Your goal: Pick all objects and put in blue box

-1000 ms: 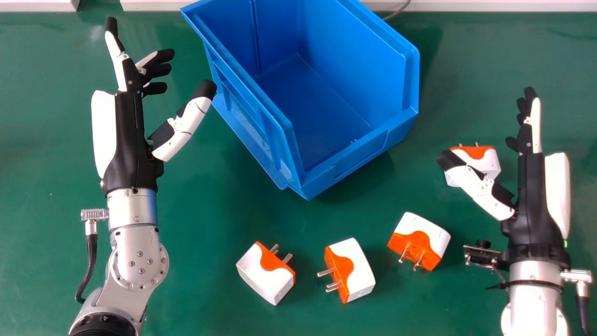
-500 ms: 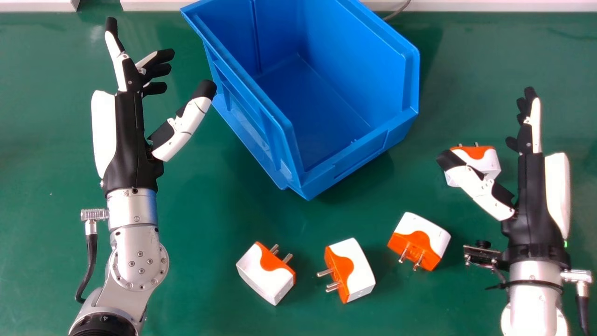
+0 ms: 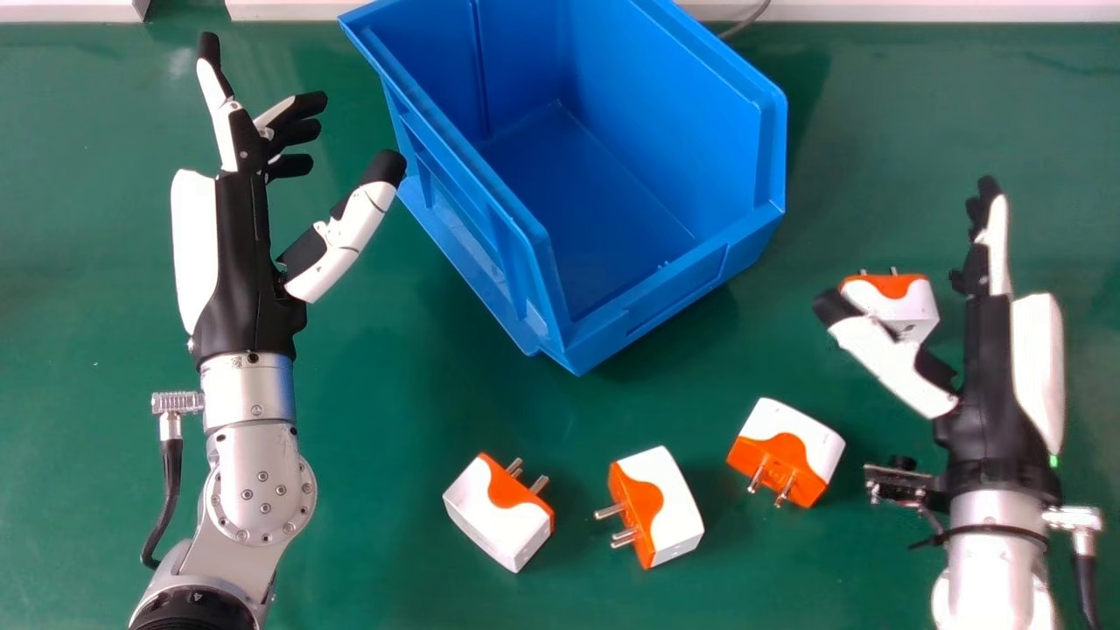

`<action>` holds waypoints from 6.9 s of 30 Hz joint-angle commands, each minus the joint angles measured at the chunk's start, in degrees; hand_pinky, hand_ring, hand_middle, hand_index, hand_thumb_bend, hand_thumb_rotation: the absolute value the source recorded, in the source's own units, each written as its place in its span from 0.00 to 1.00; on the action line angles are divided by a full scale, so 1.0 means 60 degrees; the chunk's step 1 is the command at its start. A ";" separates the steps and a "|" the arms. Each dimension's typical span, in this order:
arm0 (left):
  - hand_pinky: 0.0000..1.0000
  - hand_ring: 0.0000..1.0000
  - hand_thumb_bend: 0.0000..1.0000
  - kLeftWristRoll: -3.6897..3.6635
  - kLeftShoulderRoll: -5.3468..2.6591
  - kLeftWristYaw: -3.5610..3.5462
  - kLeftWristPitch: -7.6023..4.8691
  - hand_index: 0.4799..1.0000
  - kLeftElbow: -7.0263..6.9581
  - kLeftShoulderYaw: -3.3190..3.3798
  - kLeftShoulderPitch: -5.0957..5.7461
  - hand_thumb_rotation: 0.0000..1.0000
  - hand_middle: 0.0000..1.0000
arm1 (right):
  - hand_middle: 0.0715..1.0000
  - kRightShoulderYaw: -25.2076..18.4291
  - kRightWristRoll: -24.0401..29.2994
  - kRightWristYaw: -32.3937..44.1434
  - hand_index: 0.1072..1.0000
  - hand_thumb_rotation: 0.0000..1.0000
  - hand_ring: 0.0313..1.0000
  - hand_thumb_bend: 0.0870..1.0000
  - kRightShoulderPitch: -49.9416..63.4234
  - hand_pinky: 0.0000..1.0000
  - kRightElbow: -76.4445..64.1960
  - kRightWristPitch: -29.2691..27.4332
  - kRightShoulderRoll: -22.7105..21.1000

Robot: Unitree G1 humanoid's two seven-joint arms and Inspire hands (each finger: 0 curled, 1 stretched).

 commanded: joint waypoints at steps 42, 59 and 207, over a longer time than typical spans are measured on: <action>0.71 0.78 0.72 0.0075 -0.0317 0.0428 -0.0012 0.63 0.0035 -0.0125 -0.0291 0.59 0.79 | 1.00 0.1525 -0.0717 -0.1065 1.00 0.46 1.00 1.00 -0.4144 0.97 0.5702 -0.0448 -0.1192; 0.72 0.77 0.72 0.0017 -0.0059 0.0155 0.0021 0.63 -0.0366 -0.0051 -0.0024 0.59 0.79 | 0.97 0.2229 -0.1015 -0.0260 1.00 0.27 0.76 0.92 -0.4568 0.65 0.5832 0.0998 -0.1404; 0.73 0.79 0.74 0.0243 -0.0569 0.0701 0.0301 0.64 0.0294 -0.0323 -0.0599 0.61 0.80 | 0.46 0.2203 -0.1279 0.3179 0.40 0.00 0.46 0.45 -0.5536 0.42 -0.2801 0.1194 -0.0902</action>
